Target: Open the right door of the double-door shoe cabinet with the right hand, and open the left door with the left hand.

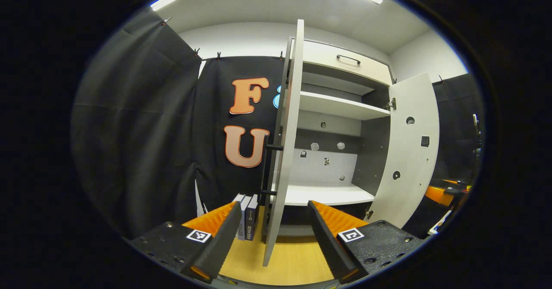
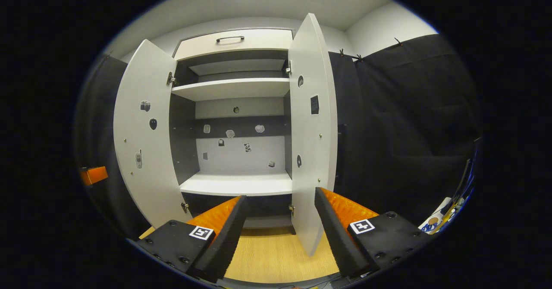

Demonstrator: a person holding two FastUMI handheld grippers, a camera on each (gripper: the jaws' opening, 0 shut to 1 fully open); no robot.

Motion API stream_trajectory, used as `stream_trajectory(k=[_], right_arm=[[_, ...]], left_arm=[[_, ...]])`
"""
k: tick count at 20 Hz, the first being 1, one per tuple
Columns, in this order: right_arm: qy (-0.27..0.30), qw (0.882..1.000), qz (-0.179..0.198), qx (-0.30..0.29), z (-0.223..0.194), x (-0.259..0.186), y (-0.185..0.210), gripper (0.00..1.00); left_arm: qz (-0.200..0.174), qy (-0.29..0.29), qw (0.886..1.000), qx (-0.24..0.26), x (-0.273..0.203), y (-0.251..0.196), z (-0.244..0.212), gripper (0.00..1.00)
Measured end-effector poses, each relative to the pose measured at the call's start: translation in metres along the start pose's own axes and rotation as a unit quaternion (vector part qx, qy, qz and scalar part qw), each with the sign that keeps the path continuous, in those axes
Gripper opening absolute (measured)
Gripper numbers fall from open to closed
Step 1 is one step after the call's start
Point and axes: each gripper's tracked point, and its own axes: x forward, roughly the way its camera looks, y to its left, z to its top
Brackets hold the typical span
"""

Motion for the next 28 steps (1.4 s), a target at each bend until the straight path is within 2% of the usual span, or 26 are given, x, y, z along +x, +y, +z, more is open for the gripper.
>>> stream_trajectory(k=[1, 2, 9, 10, 11, 17, 26, 27, 28], right_arm=[[-0.002, 1.000, -0.001, 0.000, 0.000, -0.001, -0.001, 0.99], [-0.001, 1.000, -0.003, 0.000, 0.000, -0.001, -0.002, 0.99], [-0.010, 1.000, -0.004, -0.002, 0.006, -0.004, -0.005, 0.99], [-0.007, 1.000, -0.004, -0.002, 0.004, -0.003, -0.005, 0.99], [-0.005, 1.000, -0.004, -0.002, 0.003, -0.004, -0.005, 0.99], [-0.009, 1.000, -0.011, -0.003, 0.004, -0.006, -0.009, 0.99], [-0.014, 1.000, -0.014, -0.002, 0.007, -0.008, -0.011, 0.99], [-0.013, 1.000, -0.013, -0.001, 0.007, -0.008, -0.010, 0.99], [-0.013, 1.000, -0.012, -0.001, 0.007, -0.007, -0.010, 0.99]], left_arm=[[0.003, -0.003, 1.000, -0.001, -0.002, 0.000, 0.000, 0.96], [0.005, -0.003, 1.000, 0.001, 0.001, -0.001, -0.001, 0.92], [0.016, 0.002, 1.000, 0.007, 0.001, -0.002, -0.009, 0.95], [0.017, 0.001, 1.000, 0.005, 0.001, -0.001, -0.009, 0.92], [0.020, -0.002, 1.000, 0.002, 0.002, 0.000, -0.008, 0.95], [0.042, -0.013, 0.999, 0.012, 0.001, 0.008, -0.001, 0.95], [0.045, -0.035, 0.998, 0.027, 0.000, 0.006, 0.020, 0.92], [0.044, -0.038, 0.998, 0.027, -0.001, 0.005, 0.022, 0.96], [0.043, -0.040, 0.998, 0.027, -0.002, 0.004, 0.023, 0.96]])
